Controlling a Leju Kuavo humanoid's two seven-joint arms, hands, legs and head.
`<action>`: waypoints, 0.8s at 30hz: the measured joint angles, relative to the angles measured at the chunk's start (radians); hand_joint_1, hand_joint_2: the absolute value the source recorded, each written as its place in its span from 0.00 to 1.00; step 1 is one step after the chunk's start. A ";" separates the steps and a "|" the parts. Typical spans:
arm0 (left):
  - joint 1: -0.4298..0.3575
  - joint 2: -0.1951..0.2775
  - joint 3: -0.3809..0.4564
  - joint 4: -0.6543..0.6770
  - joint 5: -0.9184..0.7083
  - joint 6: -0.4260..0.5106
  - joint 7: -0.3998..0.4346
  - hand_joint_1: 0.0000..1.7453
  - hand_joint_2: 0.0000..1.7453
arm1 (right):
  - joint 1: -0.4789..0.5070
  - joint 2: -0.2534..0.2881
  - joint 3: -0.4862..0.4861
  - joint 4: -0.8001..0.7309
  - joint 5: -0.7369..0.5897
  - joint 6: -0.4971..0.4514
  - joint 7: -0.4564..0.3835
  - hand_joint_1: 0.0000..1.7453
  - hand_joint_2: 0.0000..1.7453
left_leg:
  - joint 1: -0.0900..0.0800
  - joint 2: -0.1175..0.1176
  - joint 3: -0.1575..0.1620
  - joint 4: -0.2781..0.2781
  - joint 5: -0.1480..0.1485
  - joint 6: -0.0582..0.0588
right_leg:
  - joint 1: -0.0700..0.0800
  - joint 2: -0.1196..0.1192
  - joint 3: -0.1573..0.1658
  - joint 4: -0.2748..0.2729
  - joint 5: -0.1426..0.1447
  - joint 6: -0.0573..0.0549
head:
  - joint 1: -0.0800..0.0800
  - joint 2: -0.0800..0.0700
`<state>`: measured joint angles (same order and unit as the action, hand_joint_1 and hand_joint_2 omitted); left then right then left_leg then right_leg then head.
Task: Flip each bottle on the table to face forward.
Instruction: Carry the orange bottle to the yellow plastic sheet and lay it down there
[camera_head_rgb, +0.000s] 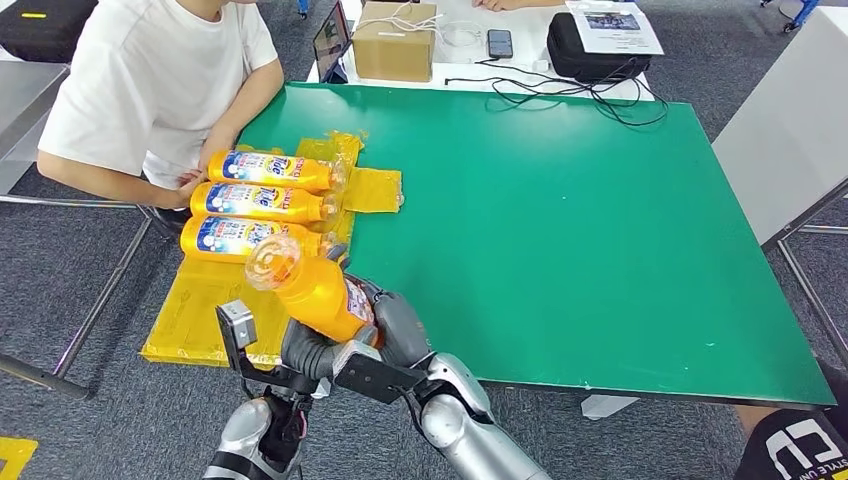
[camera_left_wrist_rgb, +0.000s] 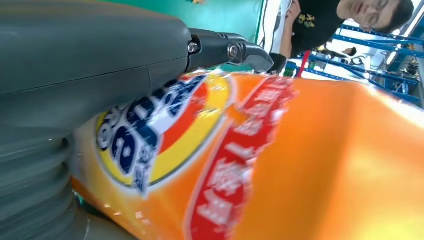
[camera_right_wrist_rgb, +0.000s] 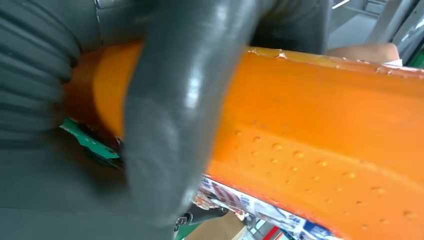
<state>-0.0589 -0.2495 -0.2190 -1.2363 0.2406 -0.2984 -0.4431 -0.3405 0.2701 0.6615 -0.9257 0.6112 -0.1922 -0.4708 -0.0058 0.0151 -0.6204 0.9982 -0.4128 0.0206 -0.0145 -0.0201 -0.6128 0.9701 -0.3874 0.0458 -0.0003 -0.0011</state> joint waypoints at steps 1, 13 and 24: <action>0.001 0.000 0.005 0.000 0.016 -0.010 0.004 1.00 1.00 | -0.002 0.002 0.004 0.007 0.002 -0.001 -0.002 1.00 1.00 | 0.000 0.000 0.000 0.000 0.000 0.000 | 0.000 0.000 0.000 0.000 0.000 0.000 | 0.000 0.000; 0.004 0.000 0.031 -0.004 0.071 -0.059 0.003 1.00 1.00 | -0.019 0.012 0.034 0.045 0.020 -0.059 -0.005 0.00 1.00 | 0.000 0.001 0.000 0.000 0.000 0.000 | 0.000 0.000 -0.001 0.000 0.000 0.000 | 0.000 0.000; 0.002 0.000 0.034 -0.019 0.050 -0.031 -0.001 1.00 1.00 | 0.006 0.020 0.036 0.037 0.065 -0.169 0.005 0.00 0.00 | 0.000 0.001 0.000 0.000 0.000 0.000 | 0.000 0.000 -0.001 0.000 0.000 0.000 | 0.000 0.000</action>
<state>-0.0567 -0.2494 -0.1850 -1.2556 0.2910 -0.3295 -0.4444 -0.3340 0.2906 0.6973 -0.8884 0.6764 -0.3612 -0.4659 -0.0057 0.0162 -0.6204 0.9982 -0.4127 0.0205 -0.0144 -0.0198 -0.6134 0.9701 -0.3875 0.0457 -0.0003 -0.0011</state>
